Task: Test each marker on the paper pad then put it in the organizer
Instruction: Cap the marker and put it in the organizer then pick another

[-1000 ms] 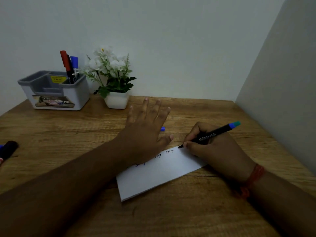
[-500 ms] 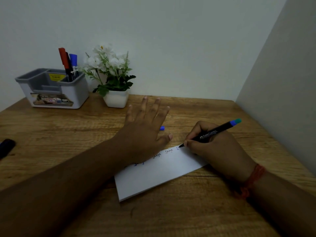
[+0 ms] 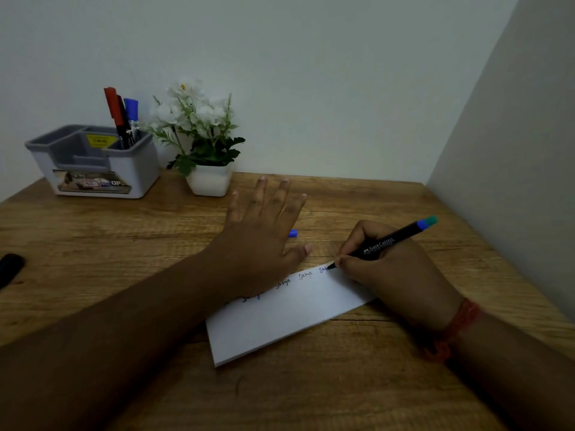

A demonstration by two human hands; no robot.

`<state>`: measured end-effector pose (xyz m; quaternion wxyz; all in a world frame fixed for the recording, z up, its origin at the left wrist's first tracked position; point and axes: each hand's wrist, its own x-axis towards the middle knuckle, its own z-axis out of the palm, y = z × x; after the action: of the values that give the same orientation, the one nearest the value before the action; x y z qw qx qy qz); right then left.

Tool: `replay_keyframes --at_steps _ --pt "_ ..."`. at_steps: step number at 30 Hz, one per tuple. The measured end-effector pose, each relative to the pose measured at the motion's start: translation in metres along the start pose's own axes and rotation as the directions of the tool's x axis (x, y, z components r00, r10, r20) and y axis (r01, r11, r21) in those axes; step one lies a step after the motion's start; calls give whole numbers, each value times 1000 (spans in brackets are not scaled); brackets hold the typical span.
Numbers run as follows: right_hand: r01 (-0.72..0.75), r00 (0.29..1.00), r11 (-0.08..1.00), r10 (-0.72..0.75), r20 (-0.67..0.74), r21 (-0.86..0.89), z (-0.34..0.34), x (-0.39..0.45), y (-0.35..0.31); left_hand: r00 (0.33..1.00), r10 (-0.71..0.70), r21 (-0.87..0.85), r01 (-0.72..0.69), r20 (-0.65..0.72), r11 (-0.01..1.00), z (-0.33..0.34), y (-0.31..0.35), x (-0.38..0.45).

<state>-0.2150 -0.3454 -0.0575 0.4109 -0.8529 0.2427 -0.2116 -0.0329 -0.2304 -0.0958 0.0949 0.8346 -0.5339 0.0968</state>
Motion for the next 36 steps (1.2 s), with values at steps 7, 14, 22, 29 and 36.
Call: replay_keyframes --at_steps 7,14,22,29,36 --pt "-4 1000 1000 4 -11 -6 0 -1 0 1000 3 9 -3 6 1000 1 -1 0" --pt "17 1000 999 -17 -2 -36 0 0 -1 1000 5 11 -5 8 1000 -1 0 -1" --pt "4 1000 1000 -4 -24 -19 0 2 1 1000 -3 16 3 9 1000 0 -1 1" --pt "5 1000 1000 -5 -16 -22 -2 1 0 1000 0 25 0 2 1000 2 -2 1" --pt "-11 999 999 9 -36 -34 -1 1 -1 1000 -1 23 1 14 1000 1 -1 1"
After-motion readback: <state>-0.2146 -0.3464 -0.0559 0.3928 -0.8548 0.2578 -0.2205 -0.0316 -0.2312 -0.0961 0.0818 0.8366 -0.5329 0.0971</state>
